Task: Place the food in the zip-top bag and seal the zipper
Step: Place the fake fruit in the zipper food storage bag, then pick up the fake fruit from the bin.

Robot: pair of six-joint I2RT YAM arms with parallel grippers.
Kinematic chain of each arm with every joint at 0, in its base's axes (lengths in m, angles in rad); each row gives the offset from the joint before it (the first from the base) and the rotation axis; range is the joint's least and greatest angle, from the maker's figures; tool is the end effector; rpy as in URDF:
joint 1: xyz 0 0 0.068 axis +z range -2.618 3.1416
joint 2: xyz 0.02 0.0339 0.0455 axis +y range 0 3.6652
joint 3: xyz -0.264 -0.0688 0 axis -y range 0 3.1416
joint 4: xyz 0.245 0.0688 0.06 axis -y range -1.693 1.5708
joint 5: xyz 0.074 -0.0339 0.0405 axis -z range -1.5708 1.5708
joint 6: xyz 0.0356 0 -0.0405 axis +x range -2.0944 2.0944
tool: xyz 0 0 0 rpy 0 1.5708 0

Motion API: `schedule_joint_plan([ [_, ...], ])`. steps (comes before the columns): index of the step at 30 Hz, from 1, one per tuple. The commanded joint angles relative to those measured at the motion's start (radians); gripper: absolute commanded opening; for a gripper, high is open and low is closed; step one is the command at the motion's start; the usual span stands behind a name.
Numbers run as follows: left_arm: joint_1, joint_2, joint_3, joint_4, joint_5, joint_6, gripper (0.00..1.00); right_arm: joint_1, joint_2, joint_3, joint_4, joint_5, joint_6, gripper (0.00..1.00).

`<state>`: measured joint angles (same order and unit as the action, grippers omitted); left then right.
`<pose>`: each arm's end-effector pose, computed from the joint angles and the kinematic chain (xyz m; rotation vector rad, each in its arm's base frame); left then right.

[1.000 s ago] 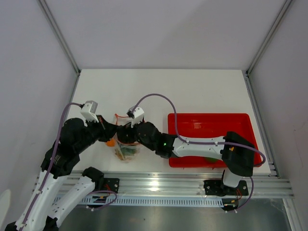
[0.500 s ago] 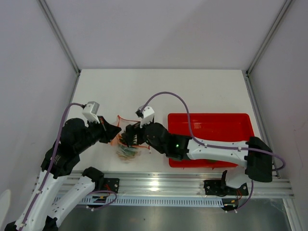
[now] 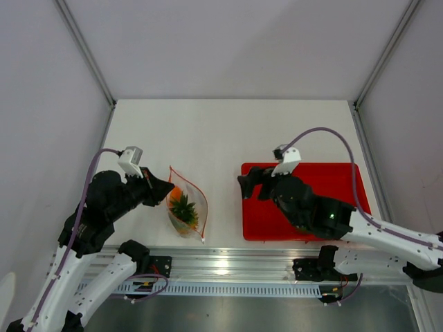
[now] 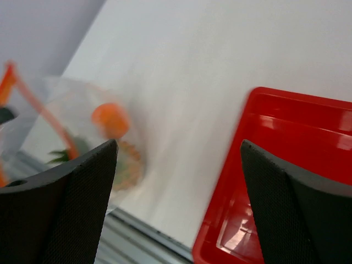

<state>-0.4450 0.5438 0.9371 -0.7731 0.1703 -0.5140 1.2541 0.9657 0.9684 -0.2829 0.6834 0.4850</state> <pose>0.0865 -0.0479 0.3590 0.0472 2.0302 -0.7872 0.0875 0.1947 0.3632 -0.2243 1.8152 0.6108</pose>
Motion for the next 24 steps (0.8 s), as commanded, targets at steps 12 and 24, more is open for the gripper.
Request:
schedule_joint_plan([
  [12, -0.006, -0.004, -0.006, 0.028, 0.037, 0.023, 0.00, -0.583, -0.067, -0.158, -0.539, -0.185, 0.441, 0.93],
  [24, -0.006, -0.008, -0.017, 0.035, 0.051, 0.017, 0.01, -0.594, -0.094, -0.321, -0.697, -0.121, 0.786, 0.91],
])
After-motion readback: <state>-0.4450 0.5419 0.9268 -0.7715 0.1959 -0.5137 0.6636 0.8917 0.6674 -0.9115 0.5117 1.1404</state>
